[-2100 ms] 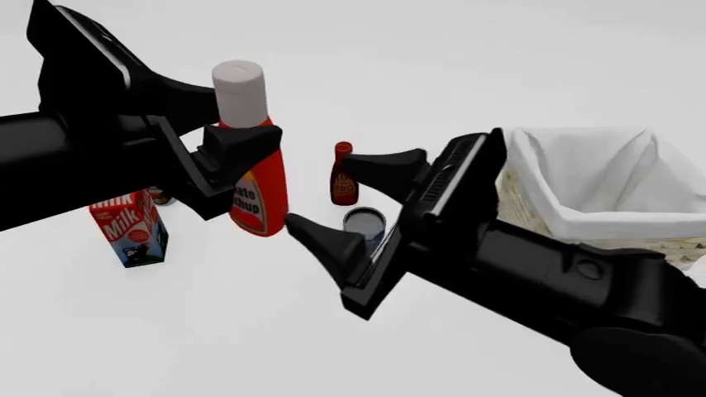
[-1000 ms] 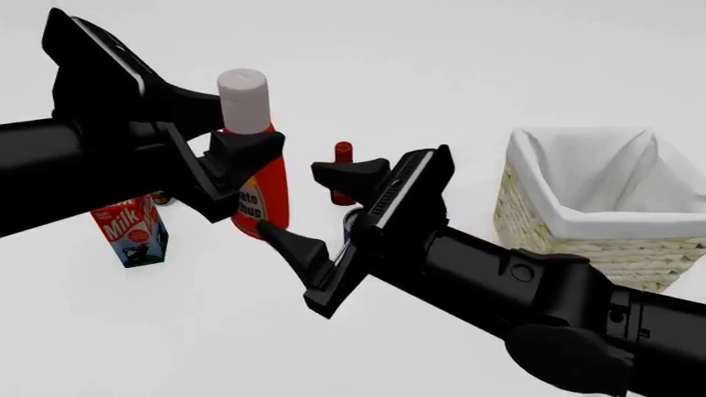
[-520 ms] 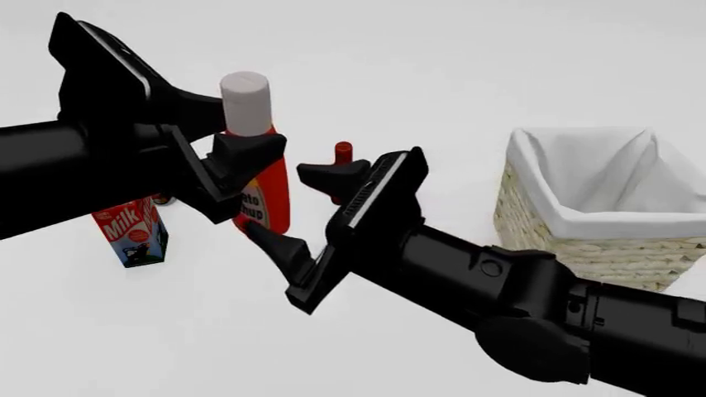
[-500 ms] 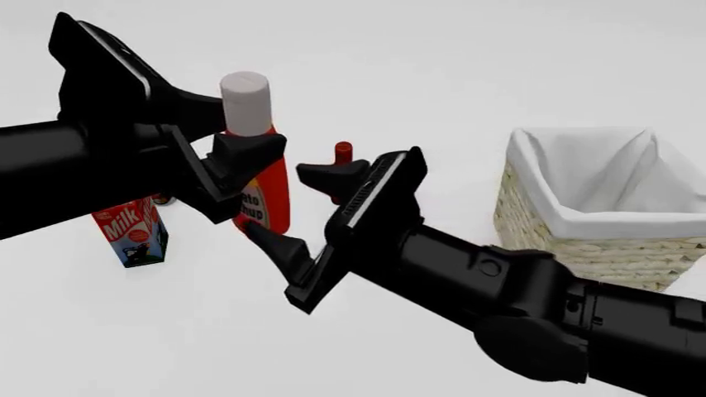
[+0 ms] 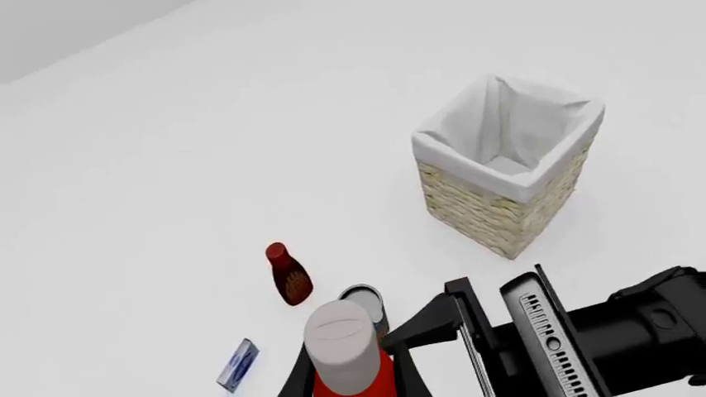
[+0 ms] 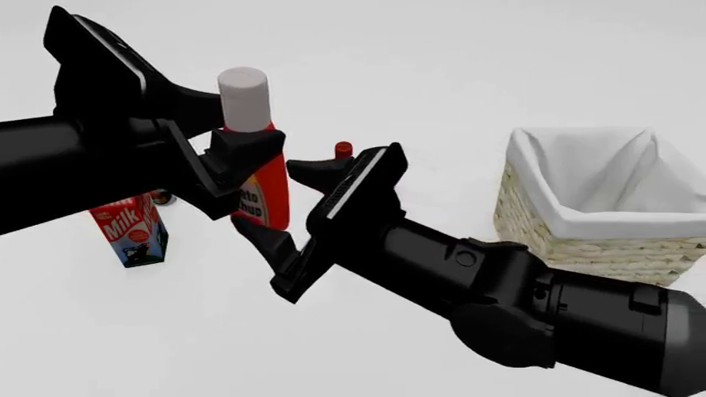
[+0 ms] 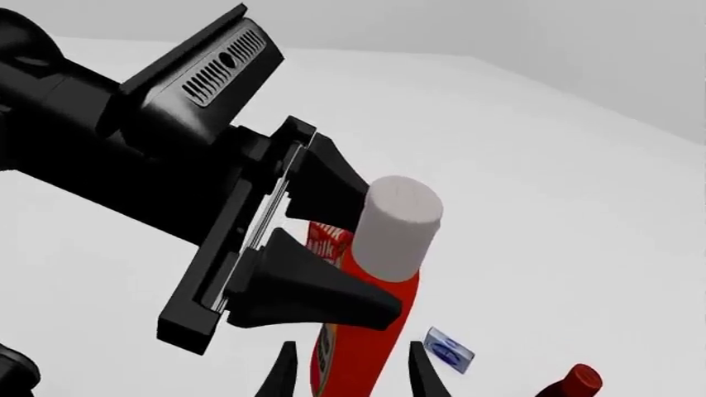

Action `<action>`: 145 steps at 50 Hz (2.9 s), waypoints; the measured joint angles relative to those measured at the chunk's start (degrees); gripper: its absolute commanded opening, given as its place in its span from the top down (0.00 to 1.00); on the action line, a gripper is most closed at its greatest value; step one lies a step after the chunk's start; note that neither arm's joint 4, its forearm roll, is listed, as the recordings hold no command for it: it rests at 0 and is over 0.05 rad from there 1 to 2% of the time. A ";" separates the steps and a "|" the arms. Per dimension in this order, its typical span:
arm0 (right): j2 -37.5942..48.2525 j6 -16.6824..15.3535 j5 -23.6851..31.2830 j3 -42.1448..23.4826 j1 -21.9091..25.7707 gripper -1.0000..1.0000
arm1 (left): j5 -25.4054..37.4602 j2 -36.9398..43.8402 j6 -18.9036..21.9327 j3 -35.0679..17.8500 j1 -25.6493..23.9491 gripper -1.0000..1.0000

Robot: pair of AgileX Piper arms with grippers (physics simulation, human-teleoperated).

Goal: Pick the ketchup and place it in the basket.

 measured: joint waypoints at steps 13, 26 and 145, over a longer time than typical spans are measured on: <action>2.33 0.30 -0.53 -1.91 -1.05 0.00 | 0.26 -0.10 -0.09 -0.30 0.10 1.00; 4.21 1.17 -1.03 -3.28 -1.77 1.00 | 0.14 -0.37 -0.61 -0.52 0.70 1.00; -1.73 3.69 4.23 -5.39 -32.15 1.00 | -11.61 -9.53 -8.29 13.90 14.54 0.00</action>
